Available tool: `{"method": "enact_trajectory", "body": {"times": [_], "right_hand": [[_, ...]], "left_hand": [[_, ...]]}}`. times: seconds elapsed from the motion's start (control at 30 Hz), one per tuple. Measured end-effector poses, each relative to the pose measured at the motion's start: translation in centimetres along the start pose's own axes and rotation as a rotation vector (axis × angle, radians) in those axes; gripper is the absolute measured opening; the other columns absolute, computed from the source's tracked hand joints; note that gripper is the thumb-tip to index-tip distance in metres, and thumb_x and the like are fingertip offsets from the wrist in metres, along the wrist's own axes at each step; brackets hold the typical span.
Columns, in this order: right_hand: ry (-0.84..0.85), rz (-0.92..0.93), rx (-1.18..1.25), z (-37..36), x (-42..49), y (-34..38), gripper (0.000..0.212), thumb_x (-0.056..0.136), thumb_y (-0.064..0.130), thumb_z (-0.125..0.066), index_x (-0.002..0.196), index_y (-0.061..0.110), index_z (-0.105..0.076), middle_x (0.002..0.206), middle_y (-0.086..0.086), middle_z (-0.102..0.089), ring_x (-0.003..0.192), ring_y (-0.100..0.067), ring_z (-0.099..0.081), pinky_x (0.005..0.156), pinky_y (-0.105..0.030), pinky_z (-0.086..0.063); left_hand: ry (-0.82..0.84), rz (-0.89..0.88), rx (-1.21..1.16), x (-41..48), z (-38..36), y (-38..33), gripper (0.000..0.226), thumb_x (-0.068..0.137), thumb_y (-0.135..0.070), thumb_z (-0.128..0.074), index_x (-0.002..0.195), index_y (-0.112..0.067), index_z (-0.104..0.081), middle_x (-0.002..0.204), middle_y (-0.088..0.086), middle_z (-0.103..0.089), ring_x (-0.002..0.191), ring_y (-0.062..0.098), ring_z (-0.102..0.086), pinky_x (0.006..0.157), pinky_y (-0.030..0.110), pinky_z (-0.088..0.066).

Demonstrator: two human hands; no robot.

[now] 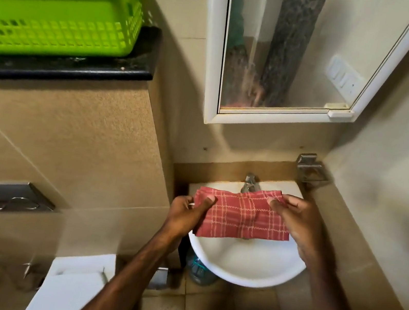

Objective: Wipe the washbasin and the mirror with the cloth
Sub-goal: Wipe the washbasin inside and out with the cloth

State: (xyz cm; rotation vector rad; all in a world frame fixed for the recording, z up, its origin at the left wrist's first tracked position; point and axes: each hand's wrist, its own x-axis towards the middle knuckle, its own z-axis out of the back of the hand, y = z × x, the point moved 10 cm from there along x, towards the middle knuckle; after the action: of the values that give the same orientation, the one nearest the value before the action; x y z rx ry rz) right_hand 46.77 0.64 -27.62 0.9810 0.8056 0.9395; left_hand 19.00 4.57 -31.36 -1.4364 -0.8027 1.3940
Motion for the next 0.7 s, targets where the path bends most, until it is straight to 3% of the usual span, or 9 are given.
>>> {"method": "enact_trajectory", "body": {"times": [0.1, 0.2, 0.27, 0.37, 0.47, 0.6, 0.7], "right_hand": [[-0.072, 0.0, -0.11, 0.4, 0.6, -1.7, 0.014, 0.093, 0.03, -0.076, 0.079, 0.033, -0.078, 0.076, 0.002, -0.079, 0.075, -0.024, -0.078, 0.076, -0.054, -0.064], [-0.124, 0.072, -0.274, -0.7, 0.0, 0.1, 0.017, 0.095, 0.03, -0.073, 0.08, 0.021, -0.075, 0.067, 0.01, -0.072, 0.066, -0.014, -0.074, 0.061, -0.029, -0.058], [-0.131, 0.145, -0.305, -2.5, -1.0, 2.1, 0.017, 0.094, 0.029, -0.075, 0.081, 0.019, -0.074, 0.068, 0.015, -0.069, 0.063, -0.002, -0.067, 0.056, -0.022, -0.05], [-0.036, 0.229, -0.258, -6.5, -2.5, 3.9, 0.014, 0.092, 0.032, -0.076, 0.091, 0.019, -0.078, 0.078, 0.013, -0.075, 0.071, -0.003, -0.07, 0.066, -0.032, -0.061], [0.02, 0.296, -0.254, -8.2, -3.2, 4.4, 0.015, 0.094, 0.035, -0.074, 0.096, 0.02, -0.078, 0.084, 0.01, -0.077, 0.077, -0.008, -0.072, 0.071, -0.039, -0.064], [-0.04, 0.348, -0.232, -7.1, -2.8, 3.6, 0.016, 0.097, 0.028, -0.074, 0.1, 0.014, -0.079, 0.089, 0.003, -0.079, 0.075, -0.009, -0.07, 0.07, -0.04, -0.063], [-0.052, 0.361, -0.22, -7.1, -2.8, 2.6, 0.017, 0.097, 0.027, -0.074, 0.107, 0.014, -0.08, 0.094, 0.002, -0.08, 0.076, -0.007, -0.069, 0.071, -0.037, -0.063]], "left_hand": [[-0.014, -0.041, 0.036, -0.3, -0.7, 0.3, 0.028, 0.094, -0.032, -0.07, 0.111, -0.01, -0.072, 0.093, 0.004, -0.08, 0.08, 0.016, -0.078, 0.065, 0.026, -0.062], [-0.105, -0.149, 0.207, -0.4, -1.5, -0.4, 0.031, 0.095, -0.036, -0.067, 0.115, -0.012, -0.07, 0.099, 0.003, -0.079, 0.082, 0.012, -0.078, 0.07, 0.034, -0.065], [-0.173, -0.207, 0.315, -0.9, -2.3, -1.2, 0.033, 0.096, -0.04, -0.065, 0.115, -0.013, -0.071, 0.101, -0.003, -0.078, 0.084, 0.008, -0.076, 0.068, 0.028, -0.064], [-0.173, -0.247, 0.333, -1.7, -3.8, -2.0, 0.032, 0.099, -0.04, -0.059, 0.11, -0.014, -0.073, 0.096, -0.004, -0.078, 0.082, 0.006, -0.076, 0.062, 0.021, -0.061], [-0.184, -0.203, 0.277, -1.7, -3.7, -1.2, 0.032, 0.1, -0.04, -0.057, 0.101, -0.012, -0.074, 0.086, -0.003, -0.079, 0.074, 0.007, -0.076, 0.06, 0.03, -0.062], [-0.198, -0.136, 0.162, -2.0, -3.0, 0.1, 0.03, 0.1, -0.035, -0.059, 0.111, -0.01, -0.072, 0.092, 0.004, -0.079, 0.079, 0.017, -0.078, 0.065, 0.043, -0.065], [-0.215, -0.141, 0.169, -2.6, -2.6, 0.2, 0.026, 0.101, -0.029, -0.059, 0.112, -0.01, -0.072, 0.092, 0.002, -0.079, 0.077, 0.011, -0.077, 0.064, 0.033, -0.065]]}}
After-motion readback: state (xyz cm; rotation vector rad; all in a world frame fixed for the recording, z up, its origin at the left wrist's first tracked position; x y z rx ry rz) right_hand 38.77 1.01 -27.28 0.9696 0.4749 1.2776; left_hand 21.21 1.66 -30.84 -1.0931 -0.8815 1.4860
